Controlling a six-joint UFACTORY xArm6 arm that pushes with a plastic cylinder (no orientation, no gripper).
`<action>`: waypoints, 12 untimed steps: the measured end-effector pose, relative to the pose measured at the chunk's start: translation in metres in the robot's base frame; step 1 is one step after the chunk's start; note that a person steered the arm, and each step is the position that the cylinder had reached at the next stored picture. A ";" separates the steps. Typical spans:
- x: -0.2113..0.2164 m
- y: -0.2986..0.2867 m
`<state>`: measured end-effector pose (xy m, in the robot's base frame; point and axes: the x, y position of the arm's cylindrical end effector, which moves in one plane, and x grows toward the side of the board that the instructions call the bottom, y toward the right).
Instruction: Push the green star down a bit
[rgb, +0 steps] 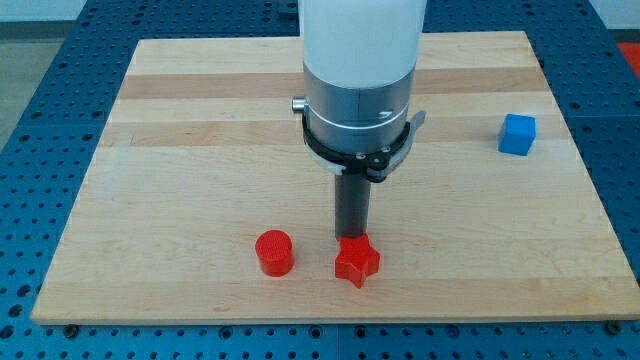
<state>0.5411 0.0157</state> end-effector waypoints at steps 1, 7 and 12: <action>-0.015 -0.001; -0.144 0.053; -0.147 0.009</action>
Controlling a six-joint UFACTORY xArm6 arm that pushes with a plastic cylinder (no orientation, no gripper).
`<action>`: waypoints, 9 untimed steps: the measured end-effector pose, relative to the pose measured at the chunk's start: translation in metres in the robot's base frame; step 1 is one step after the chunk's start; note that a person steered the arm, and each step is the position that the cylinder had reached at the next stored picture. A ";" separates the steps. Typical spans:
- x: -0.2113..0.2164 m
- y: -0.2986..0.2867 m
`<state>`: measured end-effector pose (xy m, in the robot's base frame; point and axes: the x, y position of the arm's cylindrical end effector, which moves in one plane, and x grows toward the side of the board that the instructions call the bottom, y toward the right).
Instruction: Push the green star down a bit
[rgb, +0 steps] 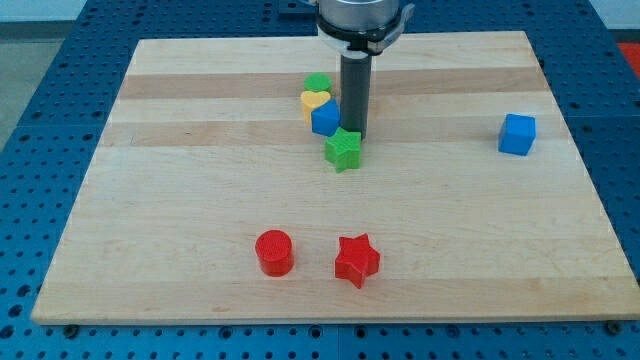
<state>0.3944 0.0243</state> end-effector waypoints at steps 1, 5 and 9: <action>0.002 0.000; 0.018 0.000; 0.018 -0.004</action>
